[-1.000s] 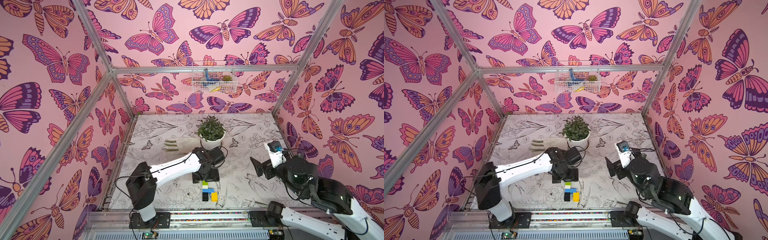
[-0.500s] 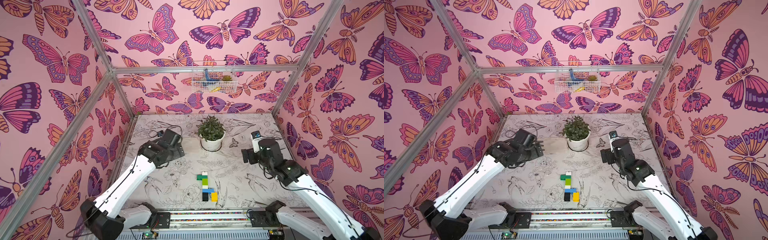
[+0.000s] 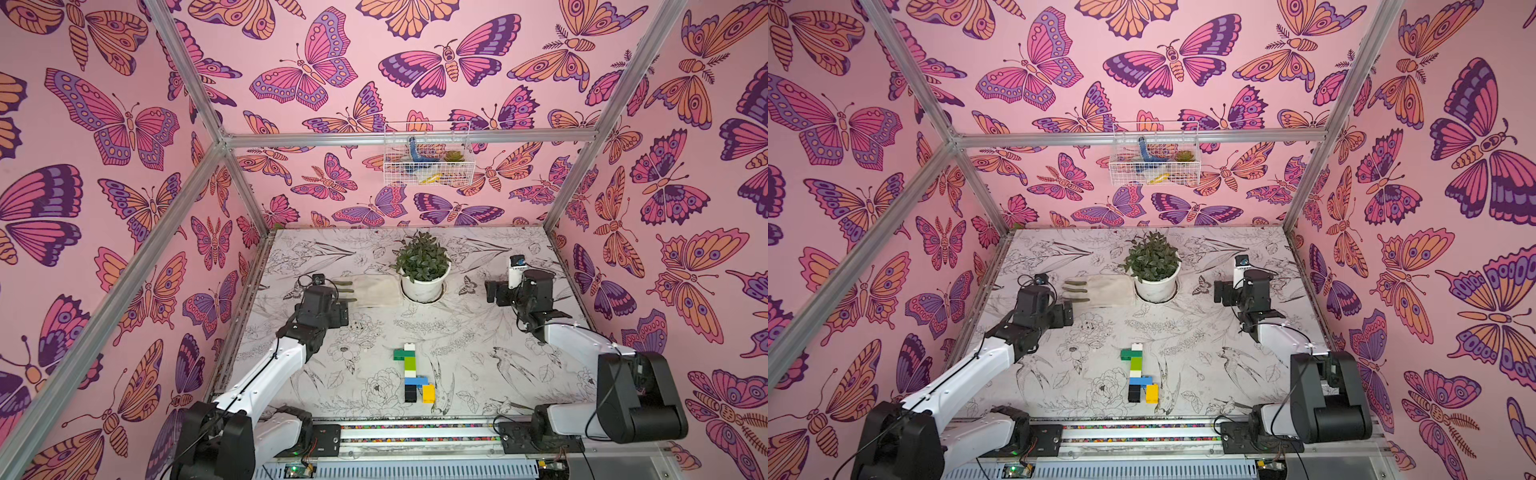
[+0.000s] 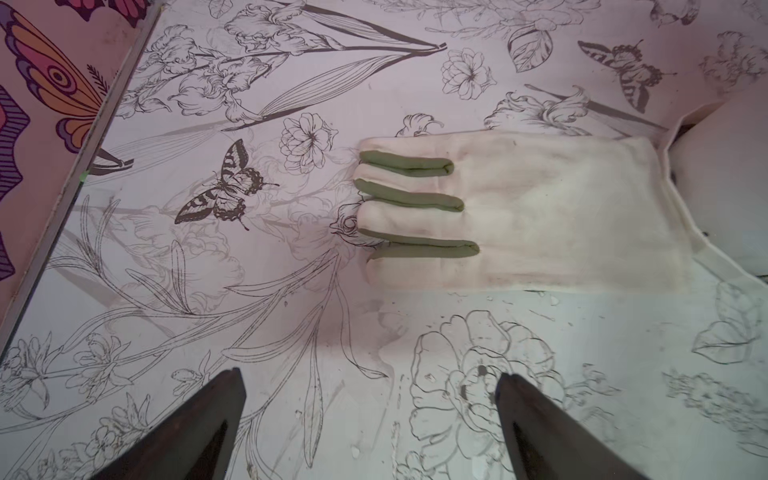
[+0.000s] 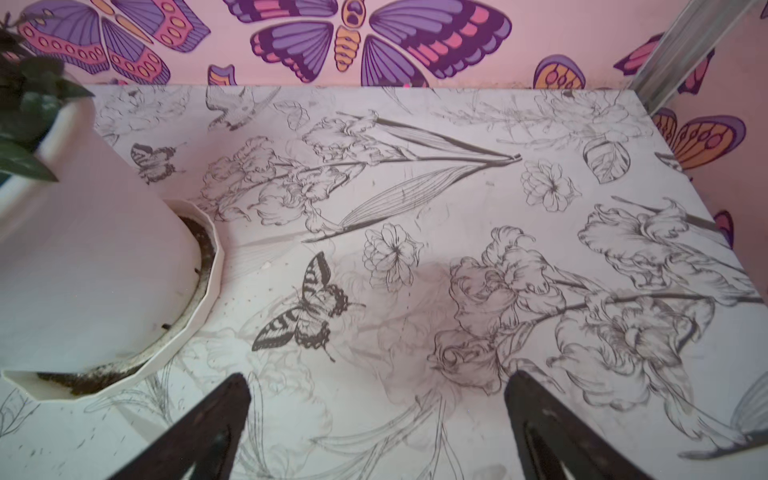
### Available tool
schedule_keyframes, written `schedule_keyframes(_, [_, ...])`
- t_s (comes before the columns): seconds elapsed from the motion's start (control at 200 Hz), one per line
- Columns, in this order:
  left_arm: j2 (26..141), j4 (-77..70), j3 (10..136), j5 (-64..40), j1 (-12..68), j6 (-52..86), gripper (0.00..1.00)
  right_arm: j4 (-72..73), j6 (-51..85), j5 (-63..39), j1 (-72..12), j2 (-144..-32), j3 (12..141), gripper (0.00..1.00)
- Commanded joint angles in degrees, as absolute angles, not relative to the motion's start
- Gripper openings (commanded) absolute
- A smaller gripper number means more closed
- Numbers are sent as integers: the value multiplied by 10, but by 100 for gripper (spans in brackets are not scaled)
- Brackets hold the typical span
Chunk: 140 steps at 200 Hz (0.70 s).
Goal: Assemble a giraffe with lego
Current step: Reset both arms
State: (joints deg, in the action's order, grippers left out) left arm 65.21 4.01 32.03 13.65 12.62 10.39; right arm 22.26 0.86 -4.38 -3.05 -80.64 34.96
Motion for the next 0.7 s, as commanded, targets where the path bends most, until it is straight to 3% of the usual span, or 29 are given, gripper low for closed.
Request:
schedule_keyframes(0.0, [651,-138,298,115,81,58,100,333,-35,-74,-20,-825,354,99])
schedule_keyframes(0.055, [665,-200,275,111,74,41,100,301,-57,-62,-15,-837,375,99])
schedule_keyframes(0.19, [711,-147,308,62,50,20,100,245,-78,-142,-12,-809,370,99])
schedule_keyframes(0.33, [718,-231,252,60,43,32,100,267,-47,-67,-15,-767,326,99])
schedule_keyframes(0.431, [740,-274,237,47,44,13,100,246,-56,-89,-15,-767,332,99])
schedule_keyframes(0.566, [738,-393,199,36,24,-12,100,266,-51,-80,-15,-779,337,99])
schedule_keyframes(0.696, [821,-533,164,15,17,-27,100,257,-47,-87,-14,-767,329,99])
